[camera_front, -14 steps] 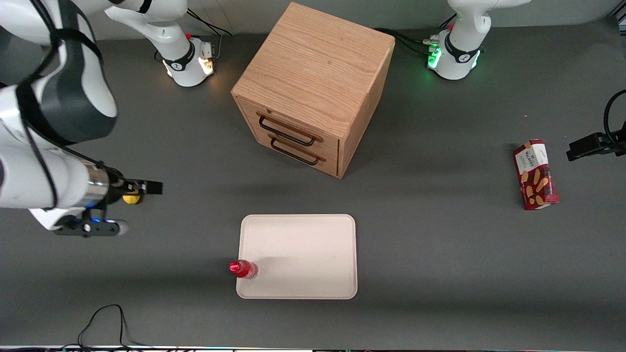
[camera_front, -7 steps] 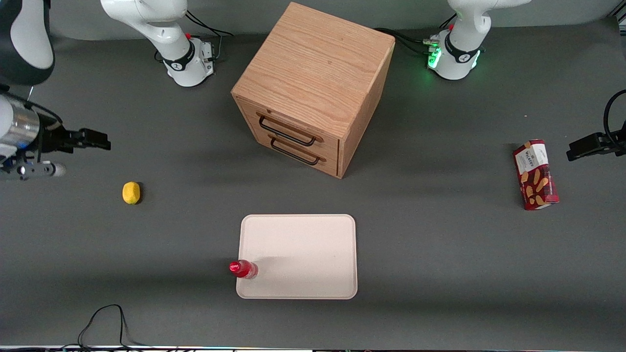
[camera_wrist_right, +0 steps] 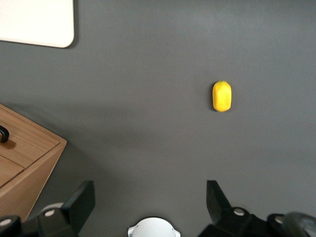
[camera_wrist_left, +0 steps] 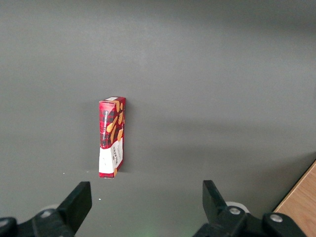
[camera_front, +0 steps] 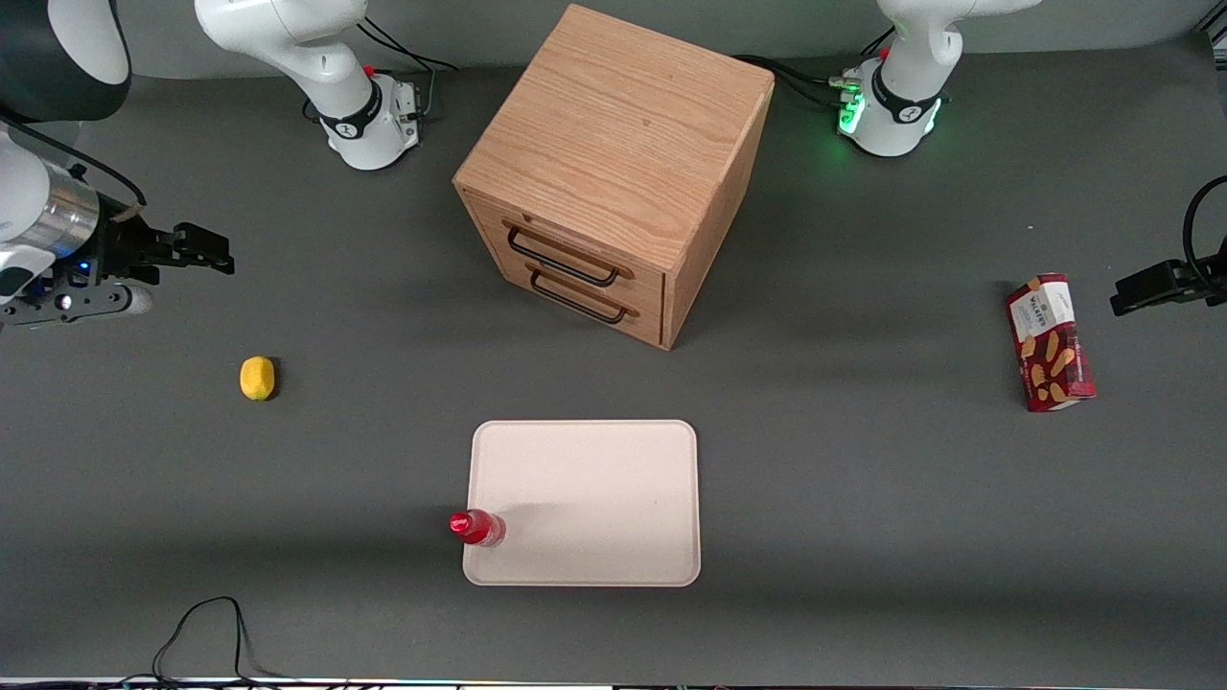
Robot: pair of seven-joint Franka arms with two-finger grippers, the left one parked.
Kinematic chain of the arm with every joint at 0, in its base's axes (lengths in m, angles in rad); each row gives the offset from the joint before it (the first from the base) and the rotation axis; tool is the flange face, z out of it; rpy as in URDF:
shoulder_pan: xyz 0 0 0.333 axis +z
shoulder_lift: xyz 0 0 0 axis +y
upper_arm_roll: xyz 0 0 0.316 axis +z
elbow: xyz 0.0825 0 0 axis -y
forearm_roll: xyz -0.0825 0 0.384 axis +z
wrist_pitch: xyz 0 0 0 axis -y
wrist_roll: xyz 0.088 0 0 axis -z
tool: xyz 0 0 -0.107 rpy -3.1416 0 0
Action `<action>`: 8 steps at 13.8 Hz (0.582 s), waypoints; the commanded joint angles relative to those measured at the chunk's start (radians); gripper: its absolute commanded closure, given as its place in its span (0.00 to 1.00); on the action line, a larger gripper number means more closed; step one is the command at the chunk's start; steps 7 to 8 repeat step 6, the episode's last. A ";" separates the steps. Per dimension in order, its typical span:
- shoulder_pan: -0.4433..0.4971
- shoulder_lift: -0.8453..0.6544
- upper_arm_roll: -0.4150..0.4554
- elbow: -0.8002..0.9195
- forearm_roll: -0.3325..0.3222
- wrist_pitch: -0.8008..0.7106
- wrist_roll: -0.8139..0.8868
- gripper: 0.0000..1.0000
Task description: Place coke bottle on tray
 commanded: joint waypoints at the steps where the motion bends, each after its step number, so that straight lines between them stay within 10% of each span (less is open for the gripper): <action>1: -0.045 0.028 -0.001 0.077 0.035 -0.050 0.002 0.00; 8: -0.082 0.039 0.033 0.103 0.053 -0.083 -0.005 0.00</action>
